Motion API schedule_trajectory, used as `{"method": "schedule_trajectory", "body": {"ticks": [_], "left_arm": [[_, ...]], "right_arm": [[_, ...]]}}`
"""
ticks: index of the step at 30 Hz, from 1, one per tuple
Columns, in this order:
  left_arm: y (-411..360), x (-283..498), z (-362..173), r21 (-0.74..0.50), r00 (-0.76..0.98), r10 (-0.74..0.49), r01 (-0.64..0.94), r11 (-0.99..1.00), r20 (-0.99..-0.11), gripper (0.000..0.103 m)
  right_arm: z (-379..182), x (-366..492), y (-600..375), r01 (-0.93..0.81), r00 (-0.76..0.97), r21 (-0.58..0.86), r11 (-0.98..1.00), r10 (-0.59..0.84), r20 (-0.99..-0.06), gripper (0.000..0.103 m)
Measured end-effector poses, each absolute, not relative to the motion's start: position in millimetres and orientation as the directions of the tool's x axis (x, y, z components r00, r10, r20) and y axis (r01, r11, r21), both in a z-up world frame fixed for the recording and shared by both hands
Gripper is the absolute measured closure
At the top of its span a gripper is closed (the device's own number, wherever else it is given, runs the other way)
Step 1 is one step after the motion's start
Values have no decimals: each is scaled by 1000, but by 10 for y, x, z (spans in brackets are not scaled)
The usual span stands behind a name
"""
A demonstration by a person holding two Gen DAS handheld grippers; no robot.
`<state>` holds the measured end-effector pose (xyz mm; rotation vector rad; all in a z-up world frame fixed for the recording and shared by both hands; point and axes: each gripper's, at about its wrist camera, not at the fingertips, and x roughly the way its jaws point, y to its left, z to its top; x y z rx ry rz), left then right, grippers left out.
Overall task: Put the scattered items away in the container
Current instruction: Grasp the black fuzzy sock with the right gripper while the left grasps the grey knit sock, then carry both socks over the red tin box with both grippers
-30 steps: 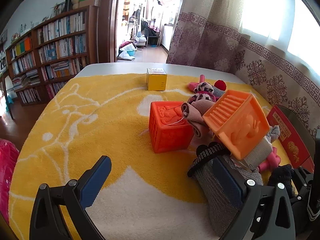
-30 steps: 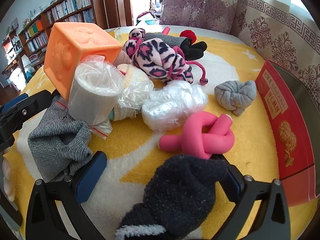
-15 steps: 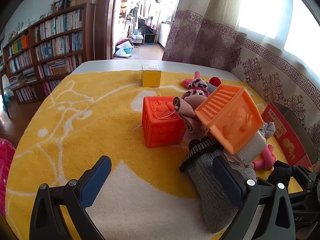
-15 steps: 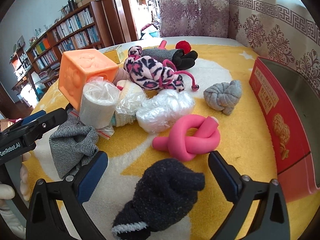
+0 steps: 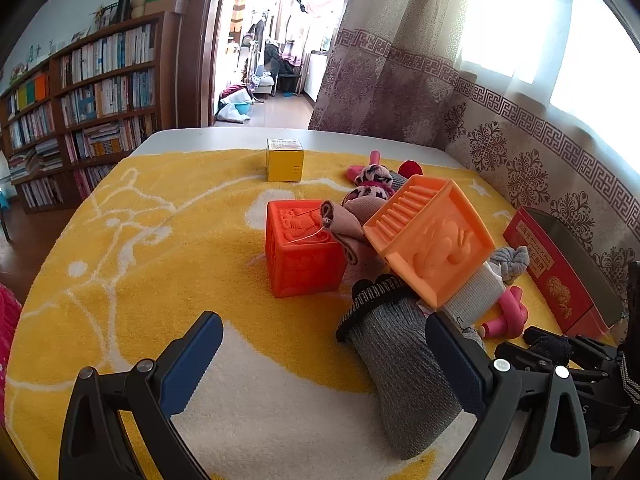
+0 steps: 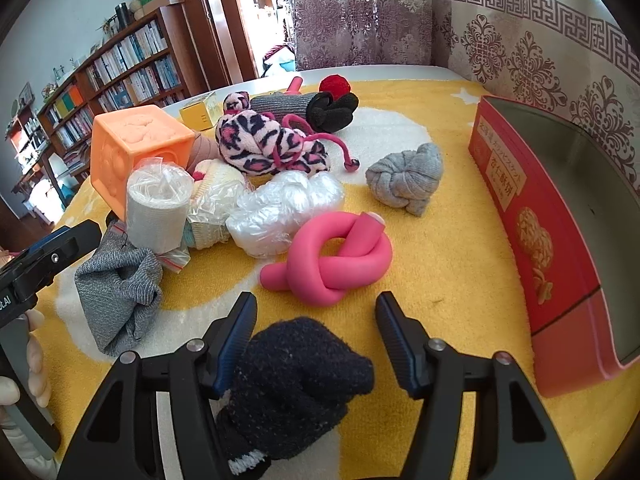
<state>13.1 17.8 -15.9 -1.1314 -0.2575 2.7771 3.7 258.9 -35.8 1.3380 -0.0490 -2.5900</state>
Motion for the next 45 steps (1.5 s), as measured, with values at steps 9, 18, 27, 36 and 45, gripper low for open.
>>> {"method": "schedule_trajectory", "body": {"ticks": [9, 18, 27, 36, 45], "left_arm": [[352, 268, -149, -218, -691, 233, -111, -970, -684, 0], [554, 270, -154, -224, -659, 266, -150, -963, -703, 0], [717, 139, -392, -204, -589, 242, -132, -970, -771, 0], [709, 89, -481, -215, -553, 244, -118, -969, -797, 0], [710, 122, -454, -237, -561, 256, -108, -965, -787, 1]], "right_arm": [[-348, 286, 2656, 230, -540, 151, -961, -255, -802, 27], [-355, 420, 2621, 268, -548, 122, -956, -255, -796, 23], [-349, 483, 2647, 281, -564, 124, -952, -268, -781, 31], [-348, 479, 2669, 284, -561, 151, -947, -292, -774, 33], [-347, 487, 2717, 280, -565, 177, -944, -311, -764, 35]]}}
